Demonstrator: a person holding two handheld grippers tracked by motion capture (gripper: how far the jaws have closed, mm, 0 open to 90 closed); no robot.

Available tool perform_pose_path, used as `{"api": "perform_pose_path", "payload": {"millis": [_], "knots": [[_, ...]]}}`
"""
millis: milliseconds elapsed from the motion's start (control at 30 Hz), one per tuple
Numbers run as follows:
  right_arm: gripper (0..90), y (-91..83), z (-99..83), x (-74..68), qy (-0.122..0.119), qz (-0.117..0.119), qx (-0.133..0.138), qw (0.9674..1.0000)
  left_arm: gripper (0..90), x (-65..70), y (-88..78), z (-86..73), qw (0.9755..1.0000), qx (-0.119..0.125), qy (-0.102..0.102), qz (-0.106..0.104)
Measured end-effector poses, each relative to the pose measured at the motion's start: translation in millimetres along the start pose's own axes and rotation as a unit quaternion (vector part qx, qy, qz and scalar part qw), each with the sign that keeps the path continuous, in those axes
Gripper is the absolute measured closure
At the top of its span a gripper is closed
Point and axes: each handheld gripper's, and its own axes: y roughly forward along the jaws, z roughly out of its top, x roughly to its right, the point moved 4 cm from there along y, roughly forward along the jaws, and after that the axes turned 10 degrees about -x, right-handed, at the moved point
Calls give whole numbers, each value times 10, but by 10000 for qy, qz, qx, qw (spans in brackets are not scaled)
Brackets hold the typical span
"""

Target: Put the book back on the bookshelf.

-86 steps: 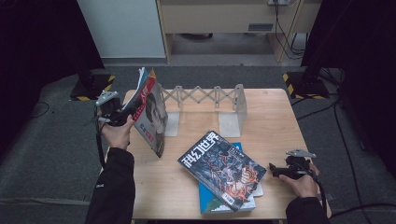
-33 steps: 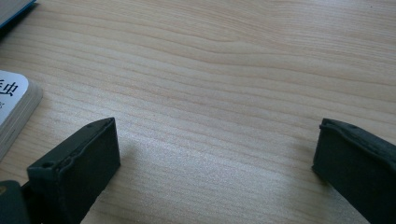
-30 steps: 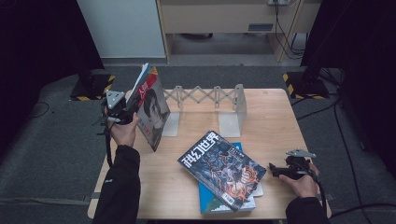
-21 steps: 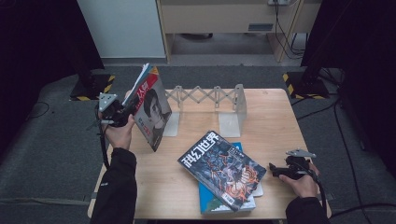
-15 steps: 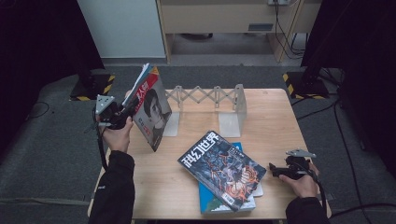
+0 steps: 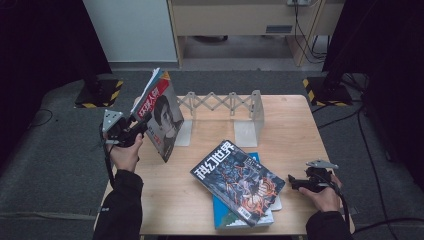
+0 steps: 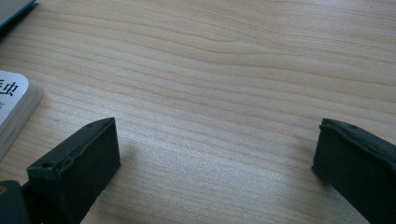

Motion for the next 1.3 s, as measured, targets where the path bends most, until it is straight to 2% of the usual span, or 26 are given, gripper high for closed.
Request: {"api": "perform_pose_path", "payload": {"millis": [300, 333, 367, 433, 567, 600, 633, 667, 700, 833, 900, 1033, 1100, 1167, 1300], "knots": [[8, 1, 1, 1, -8, -1, 5, 10000, 453, 2, -136, -192, 9999, -36, 101, -106], [8, 0, 0, 1, -2, -1, 1, 10000, 440, 4, -153, -275, 9997, -85, 185, -98], [8, 0, 0, 1, -2, -1, 1, 10000, 424, 4, -153, -275, 9997, -85, 185, -98], [8, 0, 0, 1, -1, -1, 0, 10000, 406, 4, -169, -399, 9996, -212, 130, -155], [7, 0, 0, 1, -2, 0, 0, 10000, 353, 2, -174, -524, 9994, -246, 163, -180], [7, 0, 0, 1, -3, 0, -1, 10000, 344, -2, -164, -615, 9990, -332, 191, -208], [7, 0, 0, 1, -3, 0, -1, 10000, 333, -2, -164, -615, 9990, -332, 191, -208], [8, 0, 0, 0, 2, 3, -3, 10000, 333, -6, -154, -659, 9985, -435, 225, -245], [8, 0, 0, 0, 1, 2, -3, 10000, 298, -5, -149, -716, 9981, -489, 223, -300], [14, -2, 0, 2, 4, 5, 1, 10000, 276, -4, -151, -811, 9974, -589, 345, -246], [28, -8, -6, 9, -3, 14, 18, 10000, 252, -11, -154, -862, 9970, -643, 364, -212], [85, -32, -12, 41, 3, 7, 41, 10000, 252, -22, -160, -983, 9961, -730, 408, -295], [102, -40, -12, 48, 31, -7, 36, 10000, 251, -18, -161, -1004, 9959, -721, 432, -336], [163, -80, -10, 69, 10, -91, -28, 10000, 247, -4, -170, -1037, 9954, -755, 441, -382], [194, -110, 3, 80, -12, -126, 38, 9999, 245, 17, -182, -1060, 9947, -783, 525, -422]]}}
